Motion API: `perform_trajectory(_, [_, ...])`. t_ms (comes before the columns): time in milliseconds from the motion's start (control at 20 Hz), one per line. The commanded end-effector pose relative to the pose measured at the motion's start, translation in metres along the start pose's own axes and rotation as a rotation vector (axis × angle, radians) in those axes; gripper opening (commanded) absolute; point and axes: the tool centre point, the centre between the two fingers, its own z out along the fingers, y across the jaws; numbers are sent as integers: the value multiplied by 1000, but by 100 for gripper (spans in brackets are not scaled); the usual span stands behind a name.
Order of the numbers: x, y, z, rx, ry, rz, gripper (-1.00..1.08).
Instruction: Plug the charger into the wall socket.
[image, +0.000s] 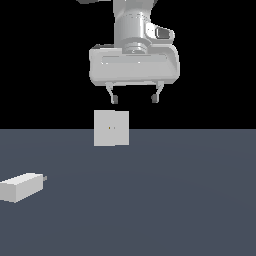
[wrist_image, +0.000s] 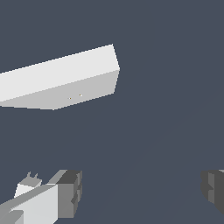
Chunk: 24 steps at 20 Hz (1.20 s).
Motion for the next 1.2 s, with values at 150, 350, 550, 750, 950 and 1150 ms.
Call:
perform_trajectory(150, [-1, -1, 1, 0, 1, 2, 100])
perform_trajectory(350, [-7, -8, 5, 1, 4, 13, 100])
perform_trajectory(550, [-17, -21, 12, 3, 10, 32, 100])
perform_trajectory(750, [-32, -39, 22, 5, 18, 61, 100])
perform_trajectory(950, [-49, -63, 36, 8, 29, 96, 100])
perform_trajectory(1150, [-67, -91, 51, 12, 41, 136, 100])
